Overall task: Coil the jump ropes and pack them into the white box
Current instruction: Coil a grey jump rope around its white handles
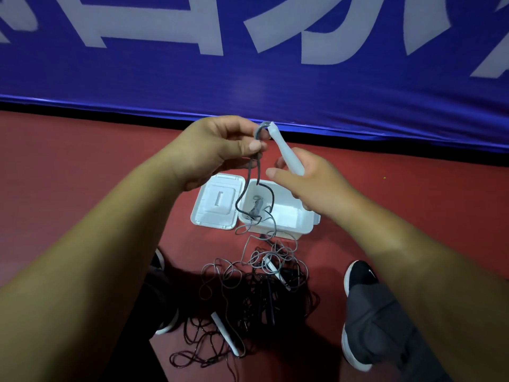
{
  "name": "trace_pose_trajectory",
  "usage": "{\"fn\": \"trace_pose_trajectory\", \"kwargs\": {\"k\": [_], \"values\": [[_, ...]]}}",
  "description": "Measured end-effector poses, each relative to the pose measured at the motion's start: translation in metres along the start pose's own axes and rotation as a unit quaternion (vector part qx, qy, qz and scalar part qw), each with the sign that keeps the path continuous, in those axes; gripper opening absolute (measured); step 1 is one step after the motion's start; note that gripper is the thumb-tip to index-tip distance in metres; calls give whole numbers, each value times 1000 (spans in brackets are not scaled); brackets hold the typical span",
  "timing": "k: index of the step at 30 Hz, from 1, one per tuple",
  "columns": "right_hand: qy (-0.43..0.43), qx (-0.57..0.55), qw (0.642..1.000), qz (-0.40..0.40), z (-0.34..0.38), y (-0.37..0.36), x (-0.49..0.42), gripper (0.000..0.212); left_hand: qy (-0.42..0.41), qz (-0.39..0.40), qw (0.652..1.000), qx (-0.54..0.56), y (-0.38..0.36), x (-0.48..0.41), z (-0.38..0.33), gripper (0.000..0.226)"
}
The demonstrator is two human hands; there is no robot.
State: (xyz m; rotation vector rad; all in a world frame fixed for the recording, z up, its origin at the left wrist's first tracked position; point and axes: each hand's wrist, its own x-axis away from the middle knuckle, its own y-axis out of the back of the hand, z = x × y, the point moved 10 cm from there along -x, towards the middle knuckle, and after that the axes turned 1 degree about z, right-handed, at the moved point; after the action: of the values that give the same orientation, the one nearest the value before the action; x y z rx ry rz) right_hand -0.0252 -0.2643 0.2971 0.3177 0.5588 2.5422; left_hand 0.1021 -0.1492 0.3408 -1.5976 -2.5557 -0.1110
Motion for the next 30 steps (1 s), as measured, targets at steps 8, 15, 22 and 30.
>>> {"fn": "trace_pose_trajectory", "kwargs": {"k": [8,15,22,30], "values": [[-29,-79,995,46,-2,-10,5,25,12,22,996,-80,3,4,-5,12],[-7,-87,994,71,9,-18,8,43,-9,-20,999,-39,-10,5,-10,13],[-3,-58,998,12,6,-24,2,17,15,-52,997,52,-18,4,-3,20],[-101,-94,990,36,-11,-25,-2,22,54,-47,996,48,-13,2,5,17]]}}
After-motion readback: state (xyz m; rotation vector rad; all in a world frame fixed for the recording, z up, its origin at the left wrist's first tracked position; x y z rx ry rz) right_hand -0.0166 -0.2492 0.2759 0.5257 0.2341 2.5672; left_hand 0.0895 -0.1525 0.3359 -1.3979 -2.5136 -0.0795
